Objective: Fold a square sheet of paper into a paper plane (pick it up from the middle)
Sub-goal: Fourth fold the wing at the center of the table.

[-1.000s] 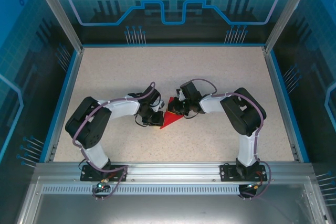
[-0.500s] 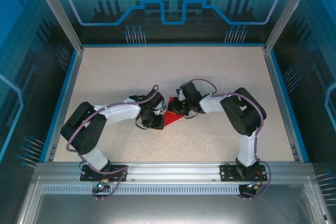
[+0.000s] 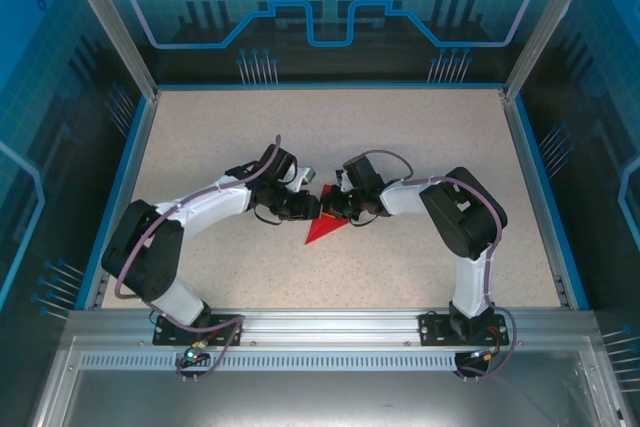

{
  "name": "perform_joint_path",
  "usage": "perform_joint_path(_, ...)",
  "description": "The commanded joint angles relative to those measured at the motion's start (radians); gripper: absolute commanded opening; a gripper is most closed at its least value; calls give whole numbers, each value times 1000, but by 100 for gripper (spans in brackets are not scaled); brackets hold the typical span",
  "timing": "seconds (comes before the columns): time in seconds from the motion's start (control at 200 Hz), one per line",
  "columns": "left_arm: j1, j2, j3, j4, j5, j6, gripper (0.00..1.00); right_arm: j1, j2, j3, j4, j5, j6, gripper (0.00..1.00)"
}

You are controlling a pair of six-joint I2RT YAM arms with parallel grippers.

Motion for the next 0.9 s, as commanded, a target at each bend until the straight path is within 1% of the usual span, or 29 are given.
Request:
perform_joint_path(0.0,22,72,19,68,161,-26,28,19,71,-43,-97,57,-21,10)
perform_joint_path(0.145,25,124,12,90,168,-31,28,17,67,-43,-105,58,-23,10)
perform_joint_path(0.33,32,176,-3,93,136,-26,27,16,69,-43,-104,61,-19,10)
perform_joint_path(0.515,39,216,-26,127,125,-31,24,17,69,-38,-115,61,-21,10)
perform_joint_path(0.73,41,279,-36,112,90,-17,21,18,68,-41,-118,62,-23,10)
perform_joint_path(0.895,41,287,-85,109,74,-13,20,17,63,-44,-121,68,-22,10)
